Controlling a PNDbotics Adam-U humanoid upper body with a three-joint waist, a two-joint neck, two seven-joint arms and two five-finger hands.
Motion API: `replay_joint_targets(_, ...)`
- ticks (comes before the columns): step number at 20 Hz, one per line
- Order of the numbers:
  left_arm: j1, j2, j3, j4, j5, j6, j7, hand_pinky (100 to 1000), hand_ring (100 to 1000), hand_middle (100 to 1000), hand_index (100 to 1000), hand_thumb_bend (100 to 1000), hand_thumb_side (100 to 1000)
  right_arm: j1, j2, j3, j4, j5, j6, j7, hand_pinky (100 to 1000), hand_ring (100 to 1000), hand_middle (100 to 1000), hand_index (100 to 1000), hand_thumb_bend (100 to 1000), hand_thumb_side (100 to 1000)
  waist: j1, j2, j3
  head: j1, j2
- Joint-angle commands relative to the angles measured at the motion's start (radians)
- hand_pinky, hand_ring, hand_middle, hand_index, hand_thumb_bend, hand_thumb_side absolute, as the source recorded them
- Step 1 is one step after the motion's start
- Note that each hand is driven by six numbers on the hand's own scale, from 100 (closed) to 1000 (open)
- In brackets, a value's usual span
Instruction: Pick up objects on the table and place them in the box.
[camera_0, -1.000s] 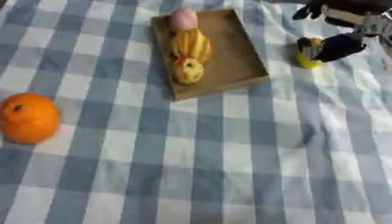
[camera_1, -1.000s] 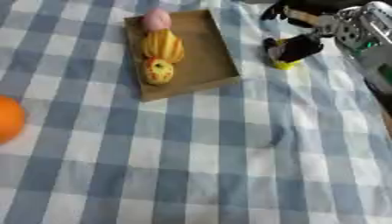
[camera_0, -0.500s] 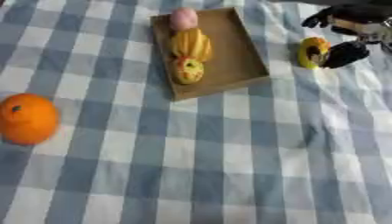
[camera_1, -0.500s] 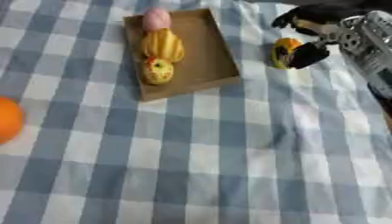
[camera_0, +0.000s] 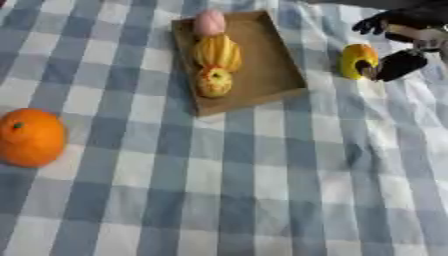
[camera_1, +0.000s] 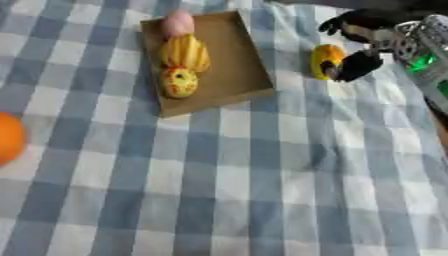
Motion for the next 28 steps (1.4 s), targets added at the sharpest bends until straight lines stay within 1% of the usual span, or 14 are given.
replay_joint_targets(1, -0.003, 0.010, 0.012, -0.016, -0.003, 0.000, 0.001, 729, 785, 688, 772, 245, 548, -0.010, -0.031, -0.019, 0.022, 0.037, 0.001, -0.005, 842, 909, 883, 960, 196, 302, 0.008, -0.016, 0.001, -0.002, -0.014)
replay_joint_targets(4, -0.004, 0.010, 0.012, -0.016, -0.004, -0.002, 0.001, 729, 785, 688, 772, 245, 549, -0.013, -0.026, -0.018, 0.038, 0.059, -0.001, -0.011, 841, 909, 883, 954, 200, 274, 0.008, -0.013, 0.003, -0.004, -0.015)
replay_joint_targets(6, -0.004, 0.009, 0.011, -0.016, -0.004, -0.001, 0.001, 729, 785, 688, 772, 245, 549, -0.015, -0.021, -0.017, 0.048, 0.071, -0.002, -0.015, 838, 906, 880, 950, 193, 301, 0.007, -0.010, 0.004, -0.007, -0.016)
replay_joint_targets(10, -0.005, 0.008, 0.011, -0.016, -0.005, -0.001, 0.001, 729, 785, 689, 772, 244, 550, -0.020, -0.010, -0.012, 0.059, 0.071, -0.008, -0.023, 830, 894, 867, 941, 173, 328, 0.006, -0.004, 0.008, -0.008, -0.016)
replay_joint_targets(14, -0.007, 0.007, 0.010, -0.016, -0.005, -0.002, 0.001, 728, 785, 689, 772, 242, 551, -0.027, 0.001, -0.004, 0.066, 0.062, -0.013, -0.032, 820, 879, 837, 927, 162, 328, 0.005, 0.001, 0.012, -0.010, -0.017)
replay_joint_targets(17, -0.009, 0.005, 0.010, -0.016, -0.007, -0.001, 0.001, 729, 785, 690, 772, 243, 551, -0.030, 0.012, 0.001, 0.072, 0.061, -0.014, -0.052, 797, 844, 771, 884, 118, 323, 0.004, 0.004, 0.016, -0.012, -0.018)
replay_joint_targets(19, -0.010, 0.005, 0.009, -0.016, -0.009, -0.002, 0.001, 729, 785, 690, 772, 243, 551, -0.031, 0.019, 0.005, 0.077, 0.060, -0.013, -0.068, 787, 829, 741, 846, 118, 317, 0.003, 0.004, 0.018, -0.012, -0.017)
replay_joint_targets(21, -0.011, 0.006, 0.009, -0.016, -0.016, -0.001, 0.001, 729, 786, 691, 772, 243, 550, -0.031, 0.024, 0.011, 0.086, 0.070, -0.013, -0.083, 774, 811, 703, 806, 145, 250, 0.002, 0.005, 0.020, -0.014, -0.018)
replay_joint_targets(23, -0.012, 0.004, 0.008, -0.016, -0.020, -0.001, 0.002, 729, 786, 691, 772, 243, 550, -0.031, 0.028, 0.016, 0.096, 0.088, -0.010, -0.101, 760, 792, 661, 765, 142, 201, 0.000, 0.004, 0.022, -0.014, -0.019)
replay_joint_targets(25, -0.011, 0.005, 0.008, -0.016, -0.021, -0.001, 0.003, 730, 786, 691, 772, 244, 549, -0.032, 0.034, 0.015, 0.095, 0.093, -0.006, -0.125, 740, 747, 588, 705, 100, 180, 0.001, 0.001, 0.023, -0.013, -0.016)
replay_joint_targets(26, -0.011, 0.006, 0.009, -0.016, -0.022, -0.001, 0.004, 730, 786, 691, 772, 244, 548, -0.033, 0.034, 0.014, 0.091, 0.091, -0.004, -0.138, 724, 707, 548, 670, 100, 167, 0.001, -0.001, 0.021, -0.012, -0.015)
replay_joint_targets(27, -0.011, 0.006, 0.009, -0.016, -0.022, -0.002, 0.004, 730, 786, 691, 772, 244, 548, -0.034, 0.034, 0.011, 0.084, 0.086, -0.001, -0.152, 713, 684, 526, 648, 100, 183, 0.001, -0.003, 0.019, -0.012, -0.014)
replay_joint_targets(28, -0.011, 0.007, 0.009, -0.016, -0.022, -0.002, 0.005, 730, 786, 691, 772, 244, 549, -0.035, 0.034, 0.009, 0.075, 0.079, 0.001, -0.166, 702, 662, 505, 624, 100, 150, 0.001, -0.006, 0.017, -0.011, -0.013)
